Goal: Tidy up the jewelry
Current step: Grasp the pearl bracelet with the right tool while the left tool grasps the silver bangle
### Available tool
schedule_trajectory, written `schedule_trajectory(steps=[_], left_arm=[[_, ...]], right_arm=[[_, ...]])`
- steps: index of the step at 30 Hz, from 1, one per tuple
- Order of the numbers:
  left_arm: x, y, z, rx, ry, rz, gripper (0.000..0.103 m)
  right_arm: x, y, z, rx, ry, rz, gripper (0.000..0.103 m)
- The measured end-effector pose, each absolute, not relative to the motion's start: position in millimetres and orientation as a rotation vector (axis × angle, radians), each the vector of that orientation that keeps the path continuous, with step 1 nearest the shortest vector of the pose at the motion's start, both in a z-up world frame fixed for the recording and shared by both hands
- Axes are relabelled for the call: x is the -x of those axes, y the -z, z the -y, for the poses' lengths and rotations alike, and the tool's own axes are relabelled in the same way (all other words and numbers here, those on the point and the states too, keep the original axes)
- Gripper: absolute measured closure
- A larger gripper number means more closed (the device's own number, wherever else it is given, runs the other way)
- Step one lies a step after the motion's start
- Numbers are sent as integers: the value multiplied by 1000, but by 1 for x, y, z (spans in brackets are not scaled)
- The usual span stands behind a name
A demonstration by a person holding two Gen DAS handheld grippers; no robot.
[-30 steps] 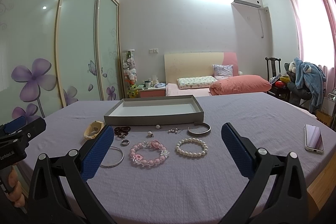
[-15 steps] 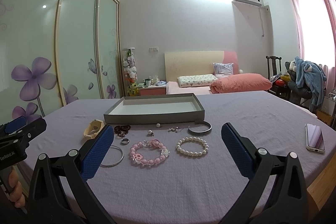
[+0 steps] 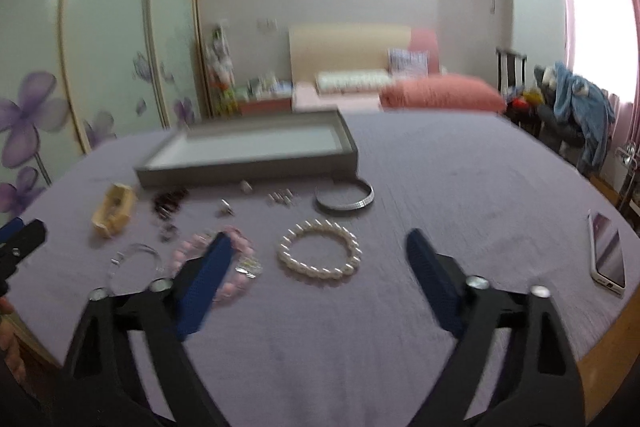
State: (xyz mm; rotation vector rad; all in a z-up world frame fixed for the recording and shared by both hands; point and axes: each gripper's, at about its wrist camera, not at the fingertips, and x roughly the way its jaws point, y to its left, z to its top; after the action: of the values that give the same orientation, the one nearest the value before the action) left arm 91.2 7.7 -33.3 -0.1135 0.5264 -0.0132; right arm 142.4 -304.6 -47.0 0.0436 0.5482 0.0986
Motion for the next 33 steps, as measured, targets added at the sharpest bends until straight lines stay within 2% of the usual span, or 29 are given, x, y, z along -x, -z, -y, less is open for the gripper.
schedule_trajectory(steps=[2, 4, 9, 12, 13, 14, 17, 33], left_arm=[[-104, 38, -8, 120, 39, -576, 4], [-112, 42, -5, 118, 55, -606, 4], [-124, 49, 1, 107, 83, -661, 4], [-130, 54, 6, 79, 81, -689, 4], [-131, 55, 8, 71, 83, -697, 4], [-133, 57, 11, 61, 85, -710, 4], [-140, 63, 17, 51, 87, -738, 4], [-169, 85, 38, 37, 112, -889, 4]], right_arm=[[-162, 54, 308, -38, -87, -621, 40], [-177, 61, 309, -19, -77, -684, 46], [-205, 79, 310, 25, -55, -828, 52], [-208, 84, 314, 19, -53, -854, 58], [-208, 84, 314, 14, -59, -857, 64], [-207, 84, 314, 11, -69, -859, 75], [-203, 82, 311, 28, -93, -851, 93], [-189, 58, 333, -69, -101, -752, 93]])
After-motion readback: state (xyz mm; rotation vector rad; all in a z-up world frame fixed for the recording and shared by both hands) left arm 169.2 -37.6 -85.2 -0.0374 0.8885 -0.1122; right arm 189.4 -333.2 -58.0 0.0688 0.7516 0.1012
